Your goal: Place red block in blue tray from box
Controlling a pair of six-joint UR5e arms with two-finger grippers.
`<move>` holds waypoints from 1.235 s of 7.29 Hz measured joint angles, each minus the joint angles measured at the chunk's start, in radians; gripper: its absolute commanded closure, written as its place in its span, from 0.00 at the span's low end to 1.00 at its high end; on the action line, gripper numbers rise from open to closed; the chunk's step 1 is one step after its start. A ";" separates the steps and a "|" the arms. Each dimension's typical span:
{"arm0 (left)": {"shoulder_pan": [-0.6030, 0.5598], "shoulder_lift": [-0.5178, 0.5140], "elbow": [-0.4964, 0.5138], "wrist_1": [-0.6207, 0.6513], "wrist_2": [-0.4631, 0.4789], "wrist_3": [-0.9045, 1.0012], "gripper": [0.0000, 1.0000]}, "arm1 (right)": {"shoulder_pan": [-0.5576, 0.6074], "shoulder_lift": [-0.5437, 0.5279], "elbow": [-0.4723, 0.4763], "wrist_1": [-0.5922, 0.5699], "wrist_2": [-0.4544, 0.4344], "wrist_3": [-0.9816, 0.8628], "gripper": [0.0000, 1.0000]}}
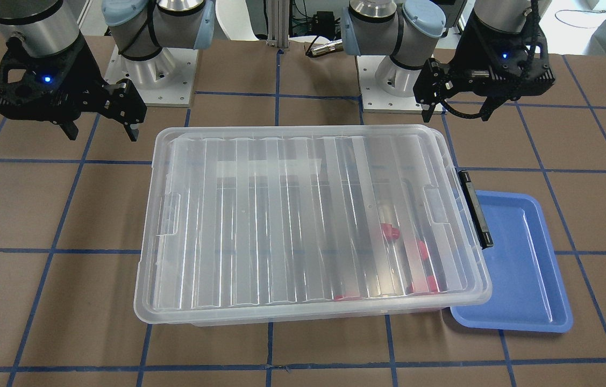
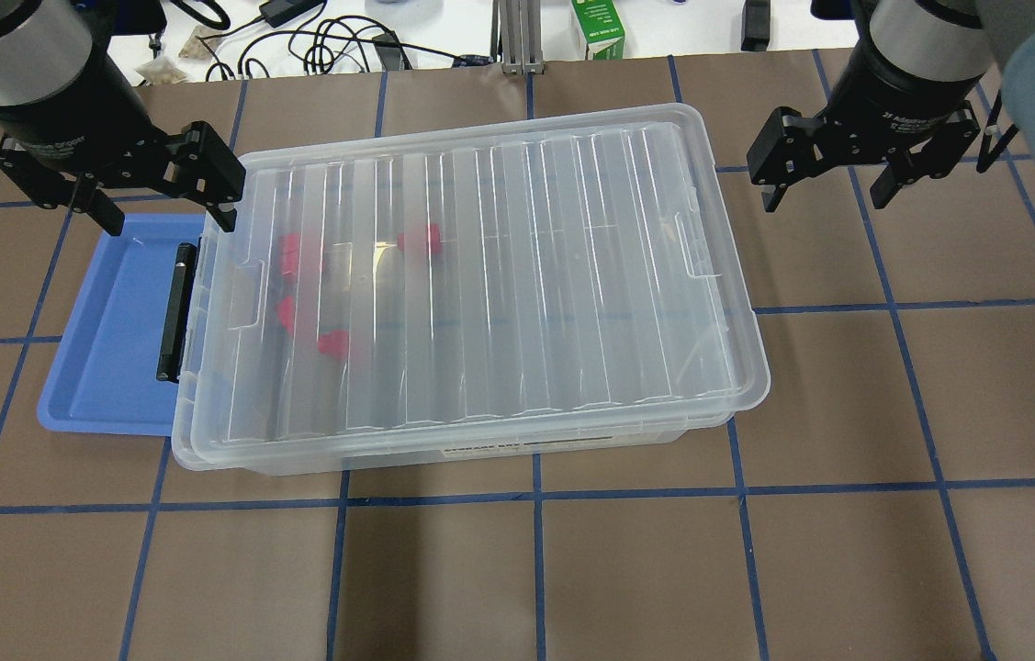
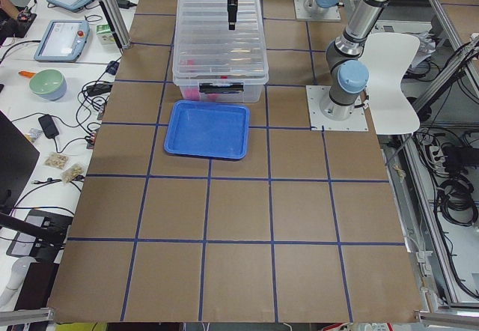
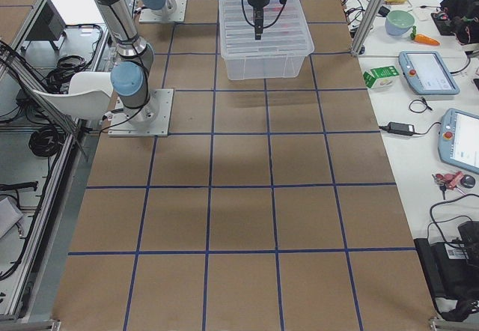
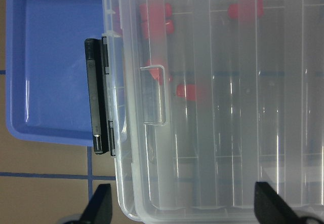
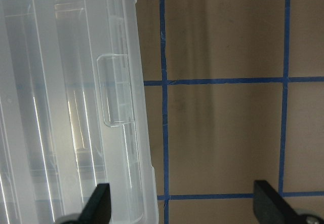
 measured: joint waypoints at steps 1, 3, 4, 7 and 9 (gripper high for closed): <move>0.000 0.000 0.000 0.000 0.000 0.000 0.00 | -0.002 0.003 0.002 0.002 0.004 -0.005 0.00; 0.000 0.001 0.000 0.000 0.000 0.000 0.00 | -0.010 0.010 0.006 0.007 0.010 -0.010 0.00; 0.000 0.001 0.000 0.000 0.000 0.000 0.00 | -0.010 0.017 0.010 0.007 0.009 -0.011 0.00; 0.000 0.001 0.000 -0.002 0.000 0.001 0.00 | -0.005 0.084 0.036 -0.037 0.014 0.003 0.00; 0.000 0.001 0.000 -0.002 0.000 0.000 0.00 | 0.002 0.150 0.039 -0.091 0.016 0.005 0.00</move>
